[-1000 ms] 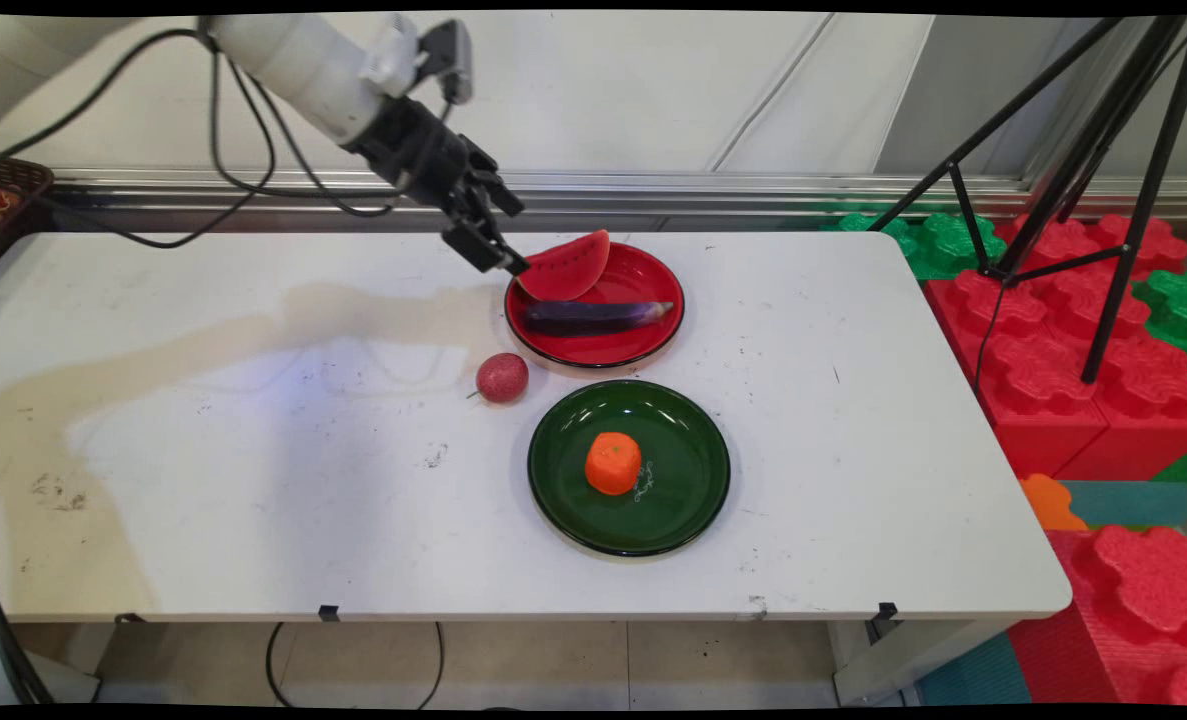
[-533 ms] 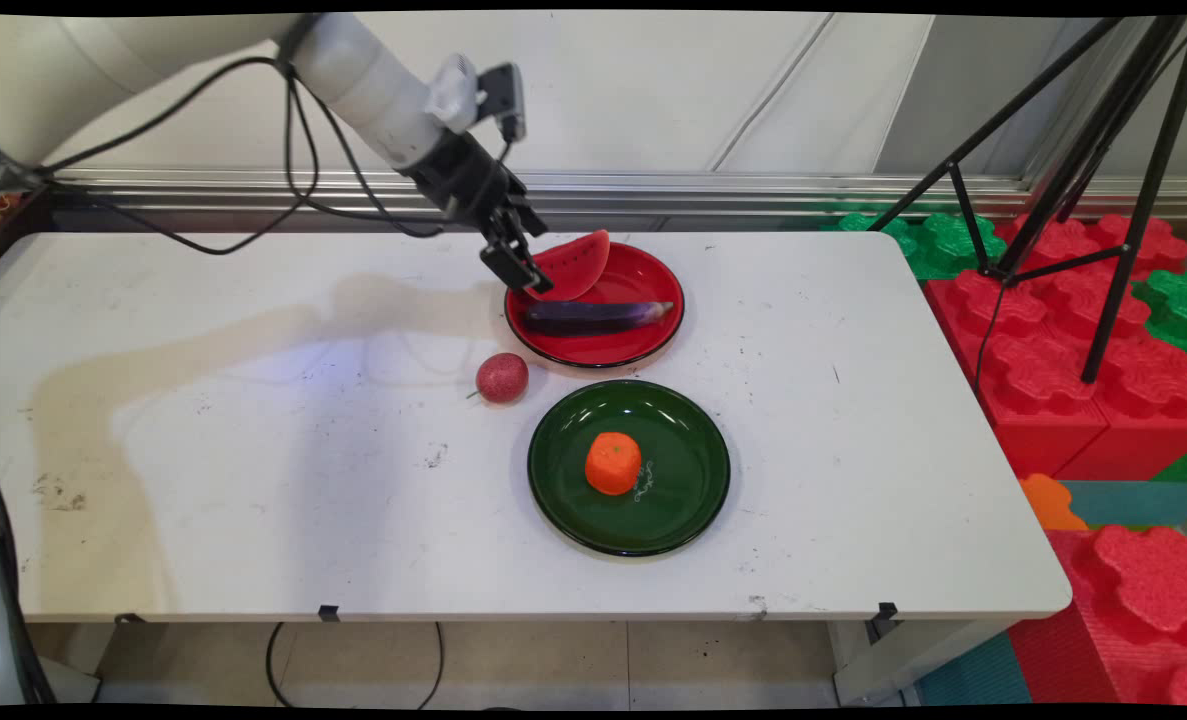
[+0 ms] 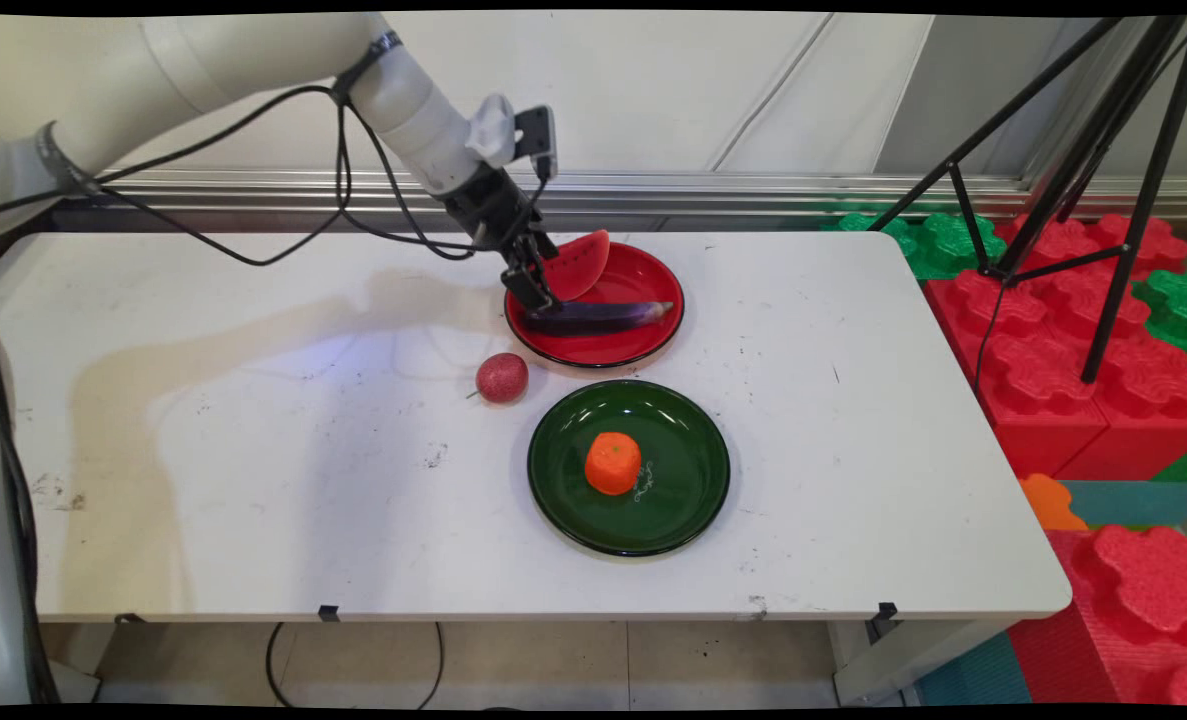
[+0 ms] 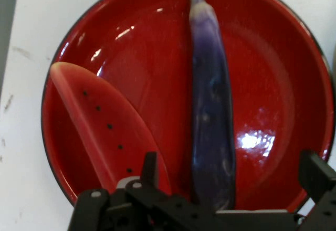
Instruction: Pick up the eggplant from the red plate
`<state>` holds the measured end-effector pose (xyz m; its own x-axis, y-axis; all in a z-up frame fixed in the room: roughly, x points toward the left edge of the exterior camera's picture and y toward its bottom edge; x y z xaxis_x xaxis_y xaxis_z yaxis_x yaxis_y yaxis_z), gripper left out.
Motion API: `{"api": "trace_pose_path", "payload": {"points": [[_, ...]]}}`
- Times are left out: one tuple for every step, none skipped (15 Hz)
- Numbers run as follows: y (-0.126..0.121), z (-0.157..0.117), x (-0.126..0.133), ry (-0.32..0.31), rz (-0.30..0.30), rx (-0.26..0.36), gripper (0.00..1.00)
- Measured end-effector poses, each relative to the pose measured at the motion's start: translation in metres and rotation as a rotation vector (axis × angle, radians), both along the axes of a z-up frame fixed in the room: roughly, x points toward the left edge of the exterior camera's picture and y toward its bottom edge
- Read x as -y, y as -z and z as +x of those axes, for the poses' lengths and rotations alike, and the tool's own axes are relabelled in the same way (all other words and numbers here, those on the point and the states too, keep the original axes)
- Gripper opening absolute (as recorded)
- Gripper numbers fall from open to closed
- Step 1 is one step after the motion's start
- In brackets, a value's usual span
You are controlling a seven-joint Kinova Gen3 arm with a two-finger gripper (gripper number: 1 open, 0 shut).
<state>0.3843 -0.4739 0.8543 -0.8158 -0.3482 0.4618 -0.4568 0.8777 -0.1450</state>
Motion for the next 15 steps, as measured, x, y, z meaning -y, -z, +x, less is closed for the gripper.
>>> {"api": "trace_pose_path", "payload": {"points": [[0.003,-0.001,0.003,0.004,0.004,0.007,1.0],[0.008,-0.003,0.006,0.01,0.008,0.018,1.0],[0.011,-0.005,0.009,0.015,0.011,0.025,1.0],[0.015,-0.007,0.012,0.022,0.015,0.034,1.0],[0.017,-0.009,0.015,0.027,0.017,0.04,1.0],[0.021,-0.011,0.018,0.034,0.021,0.048,1.0],[0.023,-0.012,0.02,0.039,0.022,0.054,1.0],[0.026,-0.015,0.024,0.046,0.025,0.061,1.0],[0.028,-0.016,0.026,0.051,0.026,0.066,1.0],[0.03,-0.017,0.028,0.057,0.028,0.073,1.0],[0.033,-0.02,0.032,0.065,0.032,0.08,1.0],[0.036,-0.022,0.034,0.072,0.036,0.084,1.0],[0.038,-0.023,0.036,0.077,0.04,0.087,1.0],[0.04,-0.024,0.037,0.08,0.042,0.089,1.0],[0.042,-0.025,0.039,0.086,0.046,0.091,1.0]]}}
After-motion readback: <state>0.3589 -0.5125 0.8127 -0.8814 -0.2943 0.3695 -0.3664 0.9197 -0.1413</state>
